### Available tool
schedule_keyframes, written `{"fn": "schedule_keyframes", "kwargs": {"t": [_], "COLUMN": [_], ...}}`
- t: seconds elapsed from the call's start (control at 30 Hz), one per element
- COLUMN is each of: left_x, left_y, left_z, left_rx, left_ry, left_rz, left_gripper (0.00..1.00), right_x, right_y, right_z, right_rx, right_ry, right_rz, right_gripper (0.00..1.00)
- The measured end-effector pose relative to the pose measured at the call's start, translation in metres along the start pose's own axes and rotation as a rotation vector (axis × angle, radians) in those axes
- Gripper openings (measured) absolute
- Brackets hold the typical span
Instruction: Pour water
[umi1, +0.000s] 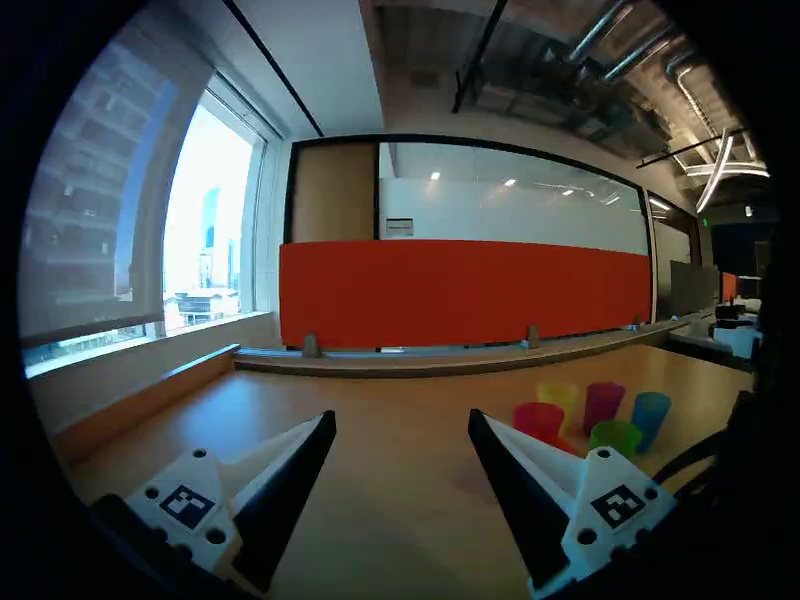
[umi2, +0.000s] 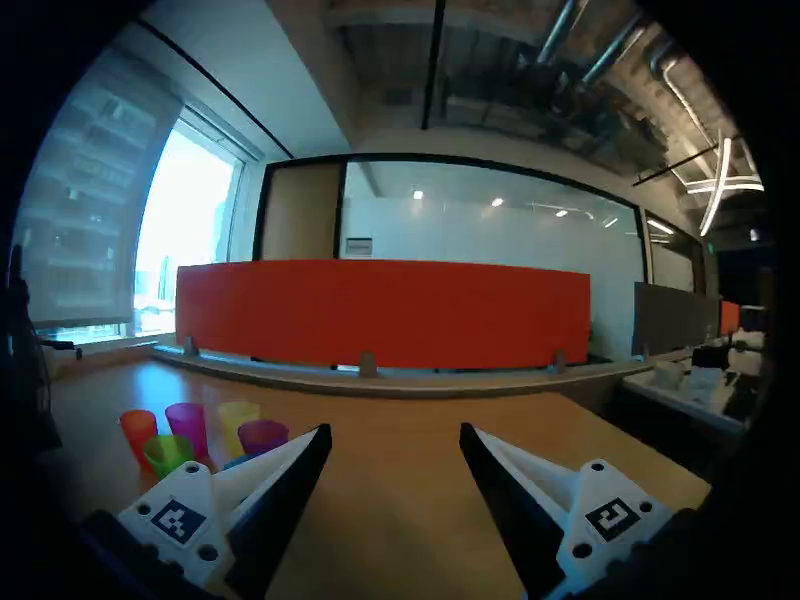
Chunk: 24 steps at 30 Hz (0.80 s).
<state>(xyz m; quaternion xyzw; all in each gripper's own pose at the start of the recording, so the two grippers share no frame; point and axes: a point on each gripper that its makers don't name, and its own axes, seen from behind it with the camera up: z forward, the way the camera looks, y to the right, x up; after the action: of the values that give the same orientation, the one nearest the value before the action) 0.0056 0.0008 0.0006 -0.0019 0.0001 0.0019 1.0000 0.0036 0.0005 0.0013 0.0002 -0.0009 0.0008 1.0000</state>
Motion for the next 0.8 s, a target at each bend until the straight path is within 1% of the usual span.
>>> {"fn": "schedule_keyframes", "kwargs": {"t": [0.17,0.37,0.47,0.57,0.8], "left_x": [0.026,0.058,0.073,0.084,0.105], "left_y": [0.004,0.010,0.011,0.013,0.023], "left_z": [0.004,0.011,0.015,0.018,0.024], "left_rx": [-0.023,-0.061,-0.076,-0.094,-0.161], "left_ry": [0.000,0.003,0.003,-0.002,-0.005], "left_rz": [0.026,0.048,0.049,0.039,0.006], "left_gripper": [0.98,0.98,0.99,0.98,0.98], "right_x": [0.021,0.053,0.065,0.073,0.080], "right_y": [0.002,0.001,0.000,-0.001,-0.009], "right_z": [0.006,0.013,0.017,0.019,0.023], "right_rx": [0.008,0.035,0.049,0.062,0.103], "right_ry": [-0.012,-0.020,-0.023,-0.023,-0.045], "right_rz": [0.016,0.058,0.076,0.085,0.082], "right_gripper": [0.99,0.99,0.99,0.99,0.99]}}
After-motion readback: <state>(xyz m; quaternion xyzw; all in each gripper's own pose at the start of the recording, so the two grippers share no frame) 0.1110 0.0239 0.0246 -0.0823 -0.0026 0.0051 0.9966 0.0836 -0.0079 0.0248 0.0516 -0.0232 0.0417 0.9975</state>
